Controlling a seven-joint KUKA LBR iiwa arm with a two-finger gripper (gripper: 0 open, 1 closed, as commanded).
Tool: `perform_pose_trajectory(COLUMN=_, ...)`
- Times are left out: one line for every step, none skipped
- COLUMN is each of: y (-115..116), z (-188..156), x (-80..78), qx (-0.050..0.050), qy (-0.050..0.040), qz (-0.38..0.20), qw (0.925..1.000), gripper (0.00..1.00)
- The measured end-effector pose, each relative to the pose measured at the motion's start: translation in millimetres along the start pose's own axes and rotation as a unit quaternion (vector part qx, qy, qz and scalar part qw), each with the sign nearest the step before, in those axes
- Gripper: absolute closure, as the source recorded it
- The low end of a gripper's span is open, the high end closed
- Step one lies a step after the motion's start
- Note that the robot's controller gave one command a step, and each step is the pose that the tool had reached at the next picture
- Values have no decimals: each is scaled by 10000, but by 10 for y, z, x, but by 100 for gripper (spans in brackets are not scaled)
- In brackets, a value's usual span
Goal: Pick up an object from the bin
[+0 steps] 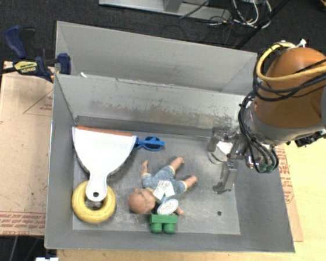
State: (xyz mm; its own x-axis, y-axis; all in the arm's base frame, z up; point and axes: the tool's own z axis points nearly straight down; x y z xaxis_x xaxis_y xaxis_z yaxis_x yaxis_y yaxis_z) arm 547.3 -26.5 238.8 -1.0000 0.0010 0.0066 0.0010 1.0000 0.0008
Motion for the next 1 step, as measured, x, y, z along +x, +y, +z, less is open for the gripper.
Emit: perform_pose_trajectory(y=1, z=-46, x=-11, qx=2, qy=-39, qz=-3, qw=10000, gripper=0)
